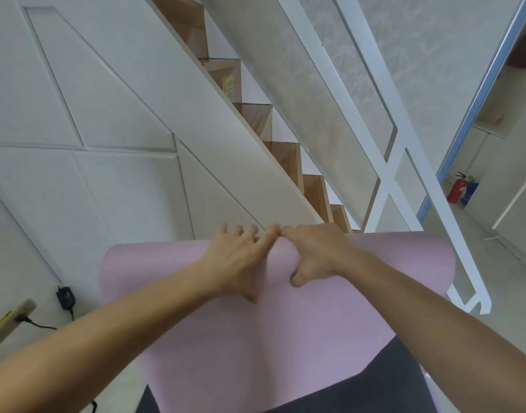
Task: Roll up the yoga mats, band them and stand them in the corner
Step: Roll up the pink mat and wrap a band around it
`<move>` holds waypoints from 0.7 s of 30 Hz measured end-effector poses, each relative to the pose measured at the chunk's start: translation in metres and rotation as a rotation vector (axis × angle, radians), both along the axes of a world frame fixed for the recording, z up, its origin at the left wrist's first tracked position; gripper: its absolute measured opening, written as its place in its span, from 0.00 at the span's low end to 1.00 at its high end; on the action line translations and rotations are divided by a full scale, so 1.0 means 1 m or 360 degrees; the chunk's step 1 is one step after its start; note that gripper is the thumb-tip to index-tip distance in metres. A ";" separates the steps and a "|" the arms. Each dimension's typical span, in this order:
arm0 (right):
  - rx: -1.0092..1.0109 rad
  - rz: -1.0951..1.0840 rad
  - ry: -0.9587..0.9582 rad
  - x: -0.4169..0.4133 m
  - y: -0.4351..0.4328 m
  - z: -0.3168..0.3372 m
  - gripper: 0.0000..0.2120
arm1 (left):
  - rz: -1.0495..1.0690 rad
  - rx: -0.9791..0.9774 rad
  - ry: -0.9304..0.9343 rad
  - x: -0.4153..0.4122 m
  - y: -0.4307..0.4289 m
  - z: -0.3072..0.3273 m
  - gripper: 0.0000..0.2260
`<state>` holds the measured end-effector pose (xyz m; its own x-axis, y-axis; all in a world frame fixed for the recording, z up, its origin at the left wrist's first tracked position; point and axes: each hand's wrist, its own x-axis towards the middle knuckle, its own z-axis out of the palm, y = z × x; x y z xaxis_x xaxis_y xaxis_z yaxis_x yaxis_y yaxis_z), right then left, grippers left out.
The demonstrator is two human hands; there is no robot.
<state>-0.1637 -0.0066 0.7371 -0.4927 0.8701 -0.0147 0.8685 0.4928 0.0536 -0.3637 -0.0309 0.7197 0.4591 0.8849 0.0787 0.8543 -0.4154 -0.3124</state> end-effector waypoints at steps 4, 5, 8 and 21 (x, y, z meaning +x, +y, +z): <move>-0.0220 0.0023 0.0087 0.002 -0.002 -0.003 0.47 | -0.0037 0.0112 -0.0138 0.002 -0.005 -0.018 0.41; -0.0156 0.0048 0.0048 0.003 -0.006 -0.008 0.50 | -0.0018 0.0024 -0.0207 0.000 -0.001 -0.016 0.39; 0.0256 0.0071 -0.0231 0.005 -0.021 -0.037 0.61 | 0.0064 -0.0400 -0.0372 -0.012 0.014 -0.001 0.39; -0.0186 0.0051 -0.0040 0.013 -0.003 -0.022 0.45 | 0.0009 -0.0082 -0.0261 -0.003 0.002 -0.043 0.38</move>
